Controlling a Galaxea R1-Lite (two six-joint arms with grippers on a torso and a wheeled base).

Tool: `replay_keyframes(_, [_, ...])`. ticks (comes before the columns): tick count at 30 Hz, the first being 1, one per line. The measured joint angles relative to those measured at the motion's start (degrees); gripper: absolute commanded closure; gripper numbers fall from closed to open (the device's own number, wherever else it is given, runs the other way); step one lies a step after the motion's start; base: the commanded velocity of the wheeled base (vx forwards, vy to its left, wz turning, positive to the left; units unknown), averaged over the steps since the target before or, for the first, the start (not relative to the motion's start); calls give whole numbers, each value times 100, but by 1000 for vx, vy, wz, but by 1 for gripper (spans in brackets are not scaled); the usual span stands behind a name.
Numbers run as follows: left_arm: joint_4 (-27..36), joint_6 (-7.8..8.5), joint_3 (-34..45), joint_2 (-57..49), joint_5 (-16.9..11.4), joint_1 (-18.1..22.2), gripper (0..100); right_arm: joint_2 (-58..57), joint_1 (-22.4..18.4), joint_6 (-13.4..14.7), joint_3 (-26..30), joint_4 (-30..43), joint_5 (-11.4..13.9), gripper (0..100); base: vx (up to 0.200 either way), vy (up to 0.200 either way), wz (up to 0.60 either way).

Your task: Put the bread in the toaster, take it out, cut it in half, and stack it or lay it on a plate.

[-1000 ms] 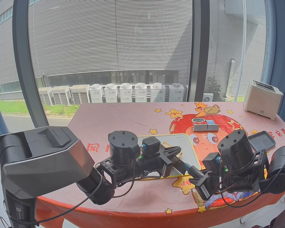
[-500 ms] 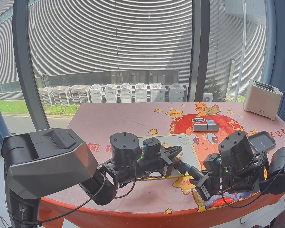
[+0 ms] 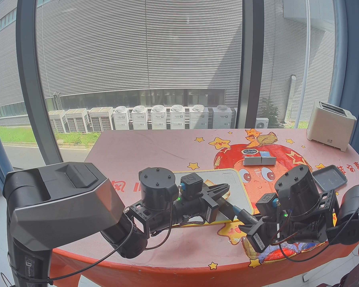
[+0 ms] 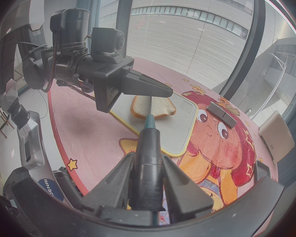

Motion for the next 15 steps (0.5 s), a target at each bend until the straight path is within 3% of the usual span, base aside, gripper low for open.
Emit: replay_keyframes(15, [143, -60, -221, -243, -6, 137, 100, -24, 0, 0, -4, 29, 1, 100, 0, 0, 0])
